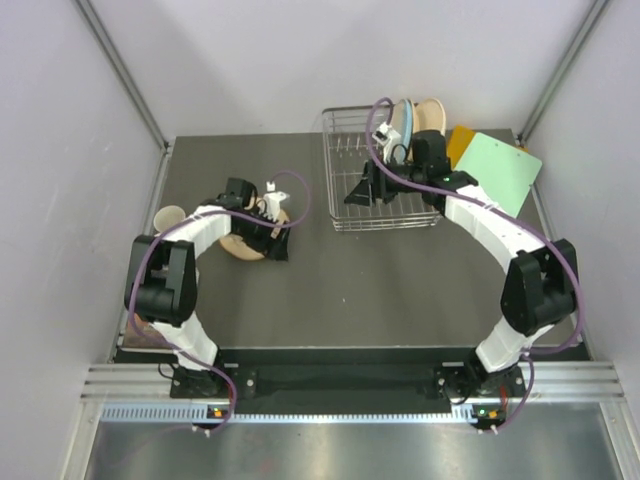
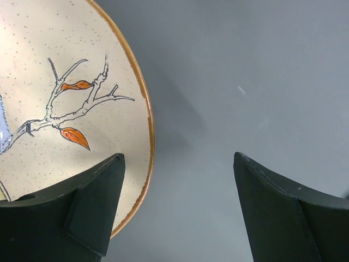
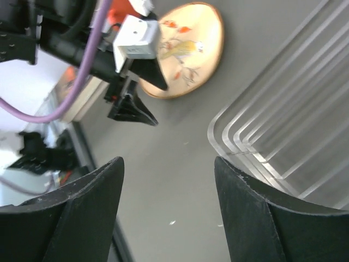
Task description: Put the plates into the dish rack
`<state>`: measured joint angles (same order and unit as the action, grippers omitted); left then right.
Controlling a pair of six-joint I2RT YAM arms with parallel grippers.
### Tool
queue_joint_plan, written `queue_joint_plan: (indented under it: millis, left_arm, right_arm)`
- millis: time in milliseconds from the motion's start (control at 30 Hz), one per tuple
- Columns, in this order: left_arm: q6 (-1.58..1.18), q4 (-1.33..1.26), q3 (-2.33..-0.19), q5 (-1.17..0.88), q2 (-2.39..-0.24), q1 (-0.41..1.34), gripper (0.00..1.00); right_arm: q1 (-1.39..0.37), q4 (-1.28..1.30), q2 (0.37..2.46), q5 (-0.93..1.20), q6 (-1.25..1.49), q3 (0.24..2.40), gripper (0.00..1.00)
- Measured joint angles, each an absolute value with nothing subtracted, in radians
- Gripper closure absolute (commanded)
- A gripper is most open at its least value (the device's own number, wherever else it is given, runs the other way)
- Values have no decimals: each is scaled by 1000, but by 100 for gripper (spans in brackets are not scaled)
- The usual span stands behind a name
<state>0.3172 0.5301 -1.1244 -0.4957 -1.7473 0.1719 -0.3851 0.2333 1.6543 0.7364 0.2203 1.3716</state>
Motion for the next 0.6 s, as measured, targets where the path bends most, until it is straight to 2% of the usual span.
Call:
queue_joint_plan:
  millis: [133,333,433,600]
  left_arm:
    - [345,603,-1048,-534,-1673,193,16]
    - [338,702,-1005,-577,-1518,179,10]
    - [299,678,-1010,-580,-1365,133,5]
    - [218,533,-1047,-519,-1211,92,7]
  right_arm:
    - [-398,178,1610,807,276,1279,40]
    - [-466,92,1483,828,413,1047,41]
    - [-554,55,1465,807,476,1011,41]
    - [-655,-27,1483,678,618,1008,42]
